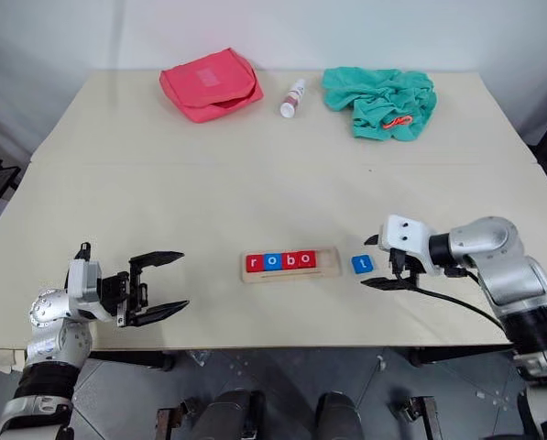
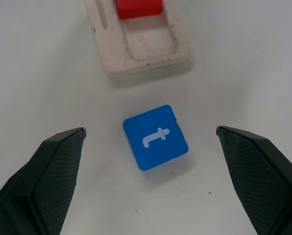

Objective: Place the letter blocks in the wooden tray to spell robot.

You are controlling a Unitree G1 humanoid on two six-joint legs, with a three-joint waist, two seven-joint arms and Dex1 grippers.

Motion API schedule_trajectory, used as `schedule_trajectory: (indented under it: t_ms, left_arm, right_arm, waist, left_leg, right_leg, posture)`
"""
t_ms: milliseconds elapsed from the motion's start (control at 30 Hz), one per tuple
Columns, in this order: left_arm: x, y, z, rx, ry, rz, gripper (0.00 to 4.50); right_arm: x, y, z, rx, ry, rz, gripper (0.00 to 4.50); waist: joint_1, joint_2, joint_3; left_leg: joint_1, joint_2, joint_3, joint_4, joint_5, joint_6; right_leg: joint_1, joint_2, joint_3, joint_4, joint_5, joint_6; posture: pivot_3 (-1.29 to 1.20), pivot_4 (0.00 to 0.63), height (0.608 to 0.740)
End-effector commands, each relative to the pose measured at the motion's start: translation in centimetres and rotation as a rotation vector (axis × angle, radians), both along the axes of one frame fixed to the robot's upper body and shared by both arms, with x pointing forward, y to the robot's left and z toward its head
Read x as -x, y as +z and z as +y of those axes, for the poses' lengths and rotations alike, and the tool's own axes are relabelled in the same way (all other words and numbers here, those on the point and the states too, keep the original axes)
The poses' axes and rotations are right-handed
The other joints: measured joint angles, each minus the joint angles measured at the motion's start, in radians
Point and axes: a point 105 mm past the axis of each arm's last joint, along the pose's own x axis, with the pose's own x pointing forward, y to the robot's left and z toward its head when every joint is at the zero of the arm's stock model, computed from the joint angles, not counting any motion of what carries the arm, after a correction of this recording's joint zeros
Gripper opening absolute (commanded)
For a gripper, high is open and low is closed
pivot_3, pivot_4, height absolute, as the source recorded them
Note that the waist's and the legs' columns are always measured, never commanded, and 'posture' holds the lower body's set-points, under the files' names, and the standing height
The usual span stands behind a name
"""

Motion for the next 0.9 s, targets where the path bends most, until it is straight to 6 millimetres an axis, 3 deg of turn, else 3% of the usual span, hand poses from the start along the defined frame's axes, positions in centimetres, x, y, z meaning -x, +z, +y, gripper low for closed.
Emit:
schedule_trajectory:
  t_ms: [33,167,267,533,700,800,900]
  left_arm:
    - [1.3,0.4,0.1,-0.011,-0.038,-0.049,4.50]
    - [1.8,0.3,0.1,-0.007,-0.024,-0.049,4.50]
    - [1.9,0.3,0.1,-0.004,-0.018,-0.048,4.50]
    - [2.1,0.2,0.0,-0.001,-0.012,-0.051,4.50]
    - [1.6,0.2,-0.2,0.002,-0.014,-0.054,4.50]
    - [1.3,0.2,-0.4,0.005,-0.021,-0.054,4.50]
    - [1.1,0.1,-0.5,0.006,-0.027,-0.054,4.50]
  right_arm:
    - [-0.2,-0.5,-0.2,0.048,0.056,0.026,4.46]
    - [-0.5,-1.4,-0.3,0.068,0.084,0.054,4.46]
    - [-0.6,-1.5,-0.1,0.062,0.094,0.067,3.91]
    - [-1.5,-1.4,-0.4,0.075,0.080,0.046,1.46]
    - [-2.1,0.6,0.1,0.024,0.057,-0.004,1.46]
    - [-2.1,2.9,2.1,-0.048,0.078,-0.017,1.46]
    - [-1.5,3.6,3.5,-0.064,0.108,-0.004,1.46]
  waist:
    - [-0.001,0.000,0.000]
    - [0.000,0.000,0.000]
    - [-0.001,0.000,0.000]
    - [-0.002,0.000,0.000]
    - [0.000,0.000,0.000]
    - [0.000,0.000,0.000]
    - [-0.001,0.001,0.000]
  left_leg:
    - [0.000,0.000,0.000,0.000,0.000,0.000]
    - [0.000,0.000,0.000,0.000,0.000,0.000]
    - [0.000,0.000,-0.001,0.001,0.000,0.000]
    - [0.001,0.001,0.000,0.002,0.000,0.000]
    - [0.001,0.001,0.000,0.003,0.000,0.000]
    - [0.000,0.001,0.000,0.002,0.000,0.000]
    - [0.000,0.001,0.000,0.002,0.000,0.000]
  right_leg:
    - [0.000,0.000,0.000,0.000,0.000,0.000]
    - [0.000,0.000,0.000,0.000,0.000,0.000]
    - [0.001,0.000,-0.001,0.000,0.000,0.000]
    - [0.002,0.000,0.000,0.000,0.000,0.000]
    - [0.002,0.000,0.000,0.000,0.000,0.000]
    - [0.001,0.000,0.000,0.000,0.000,0.000]
    - [0.000,0.000,0.000,0.000,0.000,0.000]
  posture:
    - [0.00,0.150,0.740]
    - [0.00,0.150,0.740]
    - [0.00,0.150,0.740]
    - [0.00,0.150,0.740]
    - [0.00,0.150,0.740]
    - [0.00,0.150,0.740]
    - [0.00,0.150,0.740]
